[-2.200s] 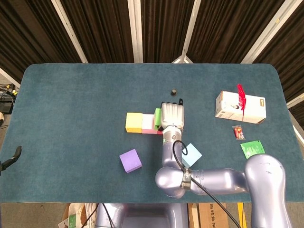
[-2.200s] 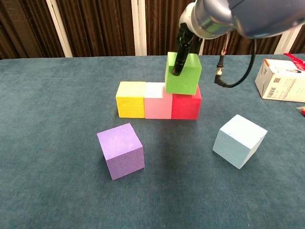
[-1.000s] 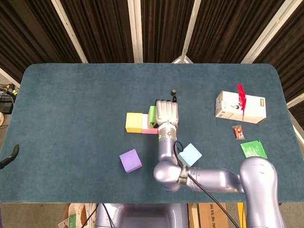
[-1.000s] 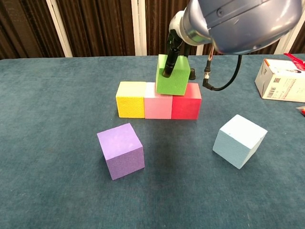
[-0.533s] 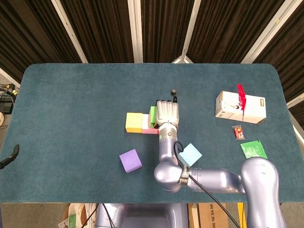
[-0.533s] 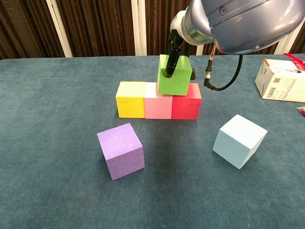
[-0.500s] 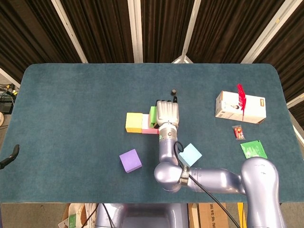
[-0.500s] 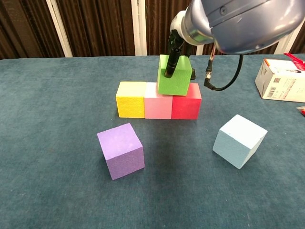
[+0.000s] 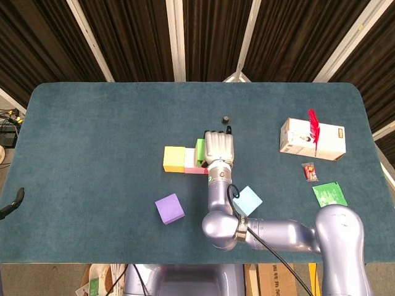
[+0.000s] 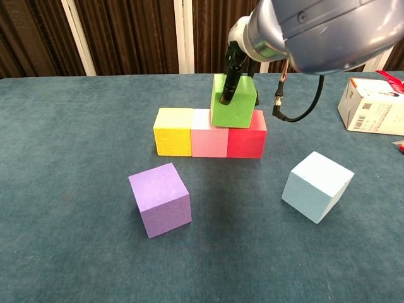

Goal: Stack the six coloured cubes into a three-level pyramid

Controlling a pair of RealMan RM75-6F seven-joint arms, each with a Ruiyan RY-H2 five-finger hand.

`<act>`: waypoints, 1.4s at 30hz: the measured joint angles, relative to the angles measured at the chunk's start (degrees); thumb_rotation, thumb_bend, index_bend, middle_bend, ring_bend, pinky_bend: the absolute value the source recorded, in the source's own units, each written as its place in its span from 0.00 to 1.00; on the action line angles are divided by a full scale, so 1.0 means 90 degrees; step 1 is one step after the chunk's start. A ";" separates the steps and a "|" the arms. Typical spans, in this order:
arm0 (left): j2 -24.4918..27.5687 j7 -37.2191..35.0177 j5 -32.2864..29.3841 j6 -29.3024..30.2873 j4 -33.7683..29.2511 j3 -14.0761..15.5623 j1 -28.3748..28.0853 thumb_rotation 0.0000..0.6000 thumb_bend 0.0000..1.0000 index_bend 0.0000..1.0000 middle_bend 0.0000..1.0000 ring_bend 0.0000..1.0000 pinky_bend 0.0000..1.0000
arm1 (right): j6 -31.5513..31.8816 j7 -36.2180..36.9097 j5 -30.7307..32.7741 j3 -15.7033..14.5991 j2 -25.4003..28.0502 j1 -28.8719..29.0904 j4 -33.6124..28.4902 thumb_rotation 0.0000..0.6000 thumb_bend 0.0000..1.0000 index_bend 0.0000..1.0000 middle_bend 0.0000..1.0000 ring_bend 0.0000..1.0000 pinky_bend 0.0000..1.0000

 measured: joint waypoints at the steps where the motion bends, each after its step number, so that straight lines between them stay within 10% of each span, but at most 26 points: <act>1: -0.0003 0.0007 0.0006 0.0003 -0.0001 0.0003 0.0000 1.00 0.36 0.11 0.07 0.00 0.00 | -0.0001 -0.0002 -0.0007 0.0000 -0.0005 -0.0002 0.0003 1.00 0.33 0.46 0.42 0.26 0.00; 42: 0.0027 0.0051 -0.0110 -0.0018 -0.0076 -0.0058 0.0015 1.00 0.36 0.11 0.07 0.00 0.00 | 0.0081 -0.0193 -0.0111 0.0117 -0.0227 0.0021 0.0120 1.00 0.33 0.42 0.33 0.21 0.00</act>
